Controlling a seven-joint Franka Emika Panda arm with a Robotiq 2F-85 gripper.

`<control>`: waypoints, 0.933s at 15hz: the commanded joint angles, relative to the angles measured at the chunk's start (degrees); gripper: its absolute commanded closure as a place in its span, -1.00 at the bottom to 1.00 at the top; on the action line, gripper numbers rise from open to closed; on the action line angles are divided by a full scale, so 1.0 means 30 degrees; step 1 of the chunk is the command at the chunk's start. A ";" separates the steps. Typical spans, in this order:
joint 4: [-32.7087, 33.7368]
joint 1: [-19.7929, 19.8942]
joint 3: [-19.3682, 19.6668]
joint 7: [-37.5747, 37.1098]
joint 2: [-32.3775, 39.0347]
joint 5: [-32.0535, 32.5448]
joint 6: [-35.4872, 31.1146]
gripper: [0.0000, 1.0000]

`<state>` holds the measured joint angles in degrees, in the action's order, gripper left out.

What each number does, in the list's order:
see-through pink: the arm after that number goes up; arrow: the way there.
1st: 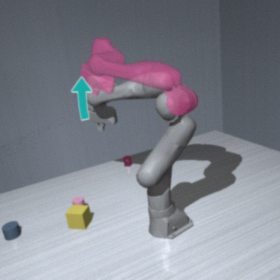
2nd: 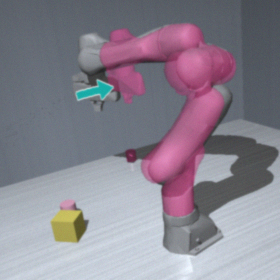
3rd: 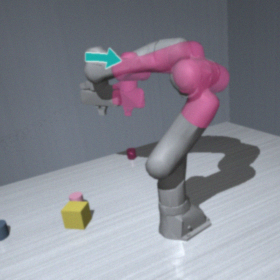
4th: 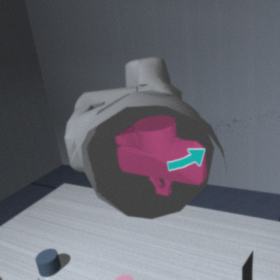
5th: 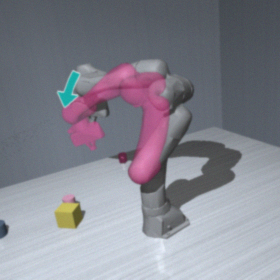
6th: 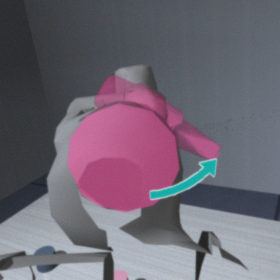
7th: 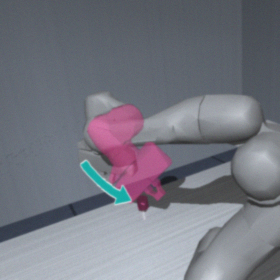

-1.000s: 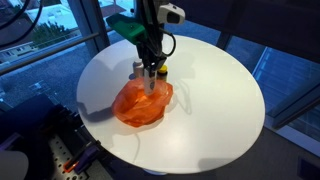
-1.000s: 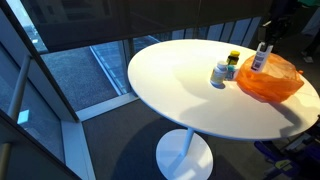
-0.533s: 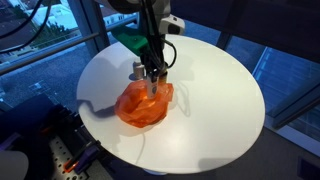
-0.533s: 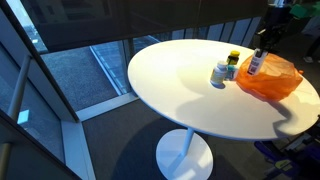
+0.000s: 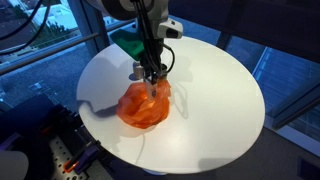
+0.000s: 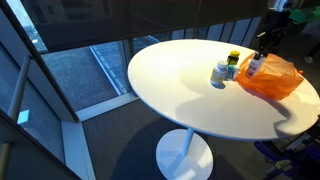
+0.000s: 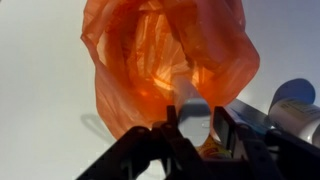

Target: Pick up the white bottle on the left and place it in the orange plastic bag

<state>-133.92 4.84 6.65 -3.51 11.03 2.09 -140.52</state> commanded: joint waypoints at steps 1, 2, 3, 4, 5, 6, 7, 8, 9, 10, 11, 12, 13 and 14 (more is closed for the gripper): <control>-0.0354 0.0365 -0.0274 0.1390 -0.0775 -0.1053 0.0229 -0.50; -0.0310 0.0402 -0.0326 0.1788 -0.0996 -0.1384 0.0529 -0.66; -0.0263 0.0414 -0.0357 0.2126 -0.1169 -0.1666 0.0807 -0.80; -0.0204 0.0382 -0.0347 0.2395 -0.1435 -0.1782 0.1158 -0.97; -0.0094 0.0311 -0.0298 0.2400 -0.1638 -0.1681 0.1625 -1.00; 0.0028 0.0257 -0.0264 0.2381 -0.1817 -0.1536 0.2066 -1.00; 0.0277 0.0196 -0.0218 0.2121 -0.1938 -0.1322 0.2777 -1.00; 0.0559 0.0148 -0.0203 0.1964 -0.2035 -0.1157 0.3567 -1.00; 0.0783 0.0115 -0.0201 0.1840 -0.2133 -0.1053 0.4179 -1.00; 0.1112 0.0063 -0.0218 0.1636 -0.2220 -0.0948 0.5007 -1.00; 0.1347 0.0014 -0.0245 0.1505 -0.2383 -0.0847 0.5545 -1.00; 0.1643 -0.0062 -0.0295 0.1312 -0.2583 -0.0766 0.6156 -1.00; 0.1862 -0.0167 -0.0352 0.1006 -0.2828 -0.0477 0.6557 -1.00; 0.2155 -0.0277 -0.0438 0.0766 -0.3021 -0.0219 0.7083 -1.00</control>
<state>-129.99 4.48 6.10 1.37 4.11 -1.11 -124.23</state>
